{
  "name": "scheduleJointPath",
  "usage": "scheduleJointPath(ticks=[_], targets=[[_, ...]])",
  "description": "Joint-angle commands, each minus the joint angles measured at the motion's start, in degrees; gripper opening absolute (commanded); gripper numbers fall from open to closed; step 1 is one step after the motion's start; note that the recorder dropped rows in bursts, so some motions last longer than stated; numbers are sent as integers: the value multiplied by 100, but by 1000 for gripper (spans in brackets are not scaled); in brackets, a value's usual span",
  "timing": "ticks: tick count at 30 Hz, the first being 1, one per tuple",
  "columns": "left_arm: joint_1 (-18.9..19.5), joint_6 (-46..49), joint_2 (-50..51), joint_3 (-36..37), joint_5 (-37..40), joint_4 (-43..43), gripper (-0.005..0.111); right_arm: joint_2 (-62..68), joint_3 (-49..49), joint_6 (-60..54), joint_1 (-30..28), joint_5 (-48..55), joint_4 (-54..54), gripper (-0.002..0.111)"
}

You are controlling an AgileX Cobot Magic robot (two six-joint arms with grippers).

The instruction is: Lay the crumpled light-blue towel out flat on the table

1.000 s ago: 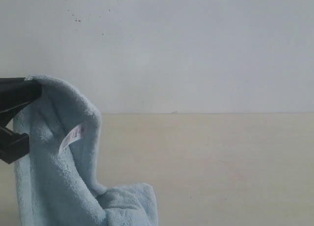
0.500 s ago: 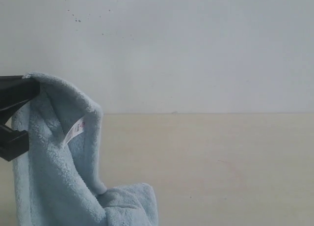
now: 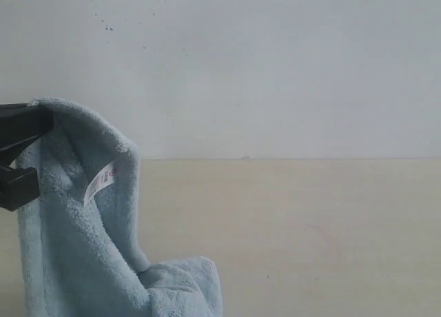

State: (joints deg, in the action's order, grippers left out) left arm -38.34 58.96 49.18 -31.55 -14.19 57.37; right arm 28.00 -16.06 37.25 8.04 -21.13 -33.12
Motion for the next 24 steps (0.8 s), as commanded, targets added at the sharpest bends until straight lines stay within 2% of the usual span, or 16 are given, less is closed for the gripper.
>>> scheduleJointPath(ticks=[1,2,4,5,6,8,9,11,13,15,16,18,21,24], targets=[[-20,-113,5,11,-198,-197,4,2867,-60,-848,-24,-74,1468,1],[-20,-74,20,11,-198,-283,4,3298,-100,-644,-1,-254,1704,1],[-20,130,17,11,-186,-337,4,4009,-188,753,-2,-463,1474,1],[-20,155,17,11,-161,-337,4,4154,-216,1662,-2,-388,858,1],[-20,213,17,11,-156,-337,4,4261,-219,2492,-2,-468,-492,1],[-20,238,17,11,-156,-337,4,4398,-330,3704,-2,-1488,-3647,1],[-20,238,17,11,-171,-337,4,4461,-420,4034,40,-2044,-4476,1],[-20,238,17,11,-273,-337,4,4565,-708,4219,267,-2840,-5028,1],[-20,238,17,11,-379,-315,4,4579,-1017,4591,545,-2699,-5473,1],[-20,238,17,11,-390,-315,4,4579,-1356,5487,870,-1879,-6079,0],[-20,238,17,11,-367,-315,4,4579,-1513,6009,1067,-1229,-6579,0],[-20,238,17,11,-321,-315,4,4579,-1629,6588,1424,358,-6682,0],[-20,238,17,11,-229,-315,4,4631,-1675,6644,1720,2718,-6682,0],[-20,238,17,11,-189,-315,4,4844,-1675,5627,1708,4766,-6682,0]])
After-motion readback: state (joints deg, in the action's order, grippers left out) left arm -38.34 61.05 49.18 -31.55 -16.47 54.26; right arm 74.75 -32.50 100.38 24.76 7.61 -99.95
